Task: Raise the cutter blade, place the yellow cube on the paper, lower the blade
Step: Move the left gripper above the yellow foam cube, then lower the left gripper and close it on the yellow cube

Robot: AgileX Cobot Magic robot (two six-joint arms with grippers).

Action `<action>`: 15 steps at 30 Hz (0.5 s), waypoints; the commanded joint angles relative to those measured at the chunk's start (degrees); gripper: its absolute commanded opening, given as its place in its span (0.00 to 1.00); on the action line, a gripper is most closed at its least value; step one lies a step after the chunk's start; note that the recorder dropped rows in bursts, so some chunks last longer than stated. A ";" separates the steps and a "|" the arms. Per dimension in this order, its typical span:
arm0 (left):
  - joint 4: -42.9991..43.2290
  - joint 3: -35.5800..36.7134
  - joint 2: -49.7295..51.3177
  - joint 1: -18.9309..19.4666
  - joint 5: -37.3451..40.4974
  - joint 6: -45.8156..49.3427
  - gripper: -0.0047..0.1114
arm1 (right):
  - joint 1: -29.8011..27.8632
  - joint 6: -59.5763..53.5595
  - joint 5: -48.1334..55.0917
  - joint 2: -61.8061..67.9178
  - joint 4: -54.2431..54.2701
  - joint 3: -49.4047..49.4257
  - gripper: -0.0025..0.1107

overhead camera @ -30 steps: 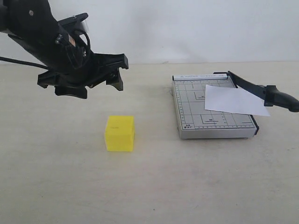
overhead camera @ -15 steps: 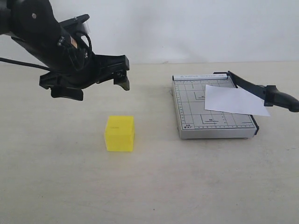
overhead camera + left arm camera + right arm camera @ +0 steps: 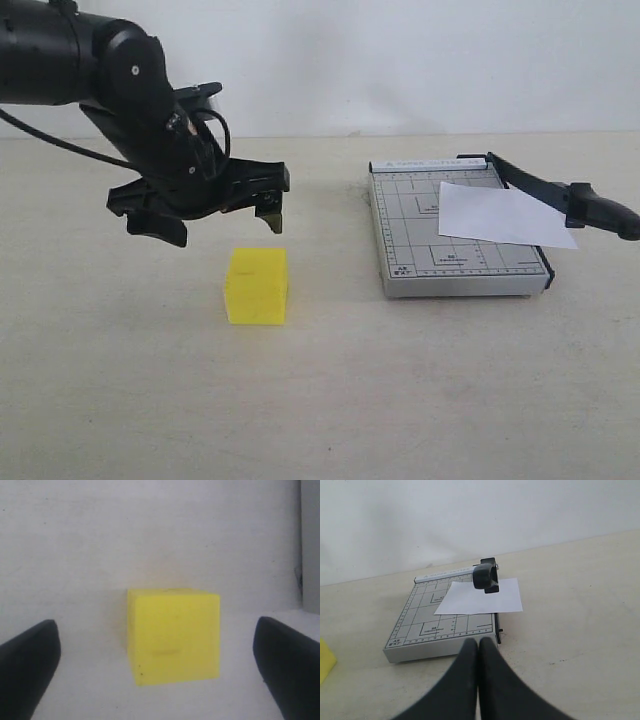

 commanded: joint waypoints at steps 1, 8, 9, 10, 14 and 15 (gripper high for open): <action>-0.60 -5.47 2.63 -0.21 4.26 2.51 0.88 | 0.01 -0.12 -0.22 -0.31 -0.30 -0.05 0.02; -0.60 -10.09 7.04 -2.73 7.55 5.18 0.88 | 0.01 -0.12 -0.22 -0.31 -0.30 -0.05 0.02; -0.60 -10.09 7.32 -2.85 7.55 5.17 0.88 | 0.01 -0.12 -0.22 -0.31 -0.30 -0.05 0.02; -0.60 -10.09 7.59 -3.10 7.55 5.17 0.88 | 0.01 -0.12 -0.22 -0.31 -0.30 -0.05 0.02; -0.37 -10.09 8.11 -3.22 8.91 5.17 0.88 | 0.01 -0.12 -0.22 -0.31 -0.30 -0.05 0.02; -0.19 -10.09 8.11 -3.22 9.04 5.17 0.88 | 0.01 -0.12 -0.22 -0.31 -0.30 -0.05 0.02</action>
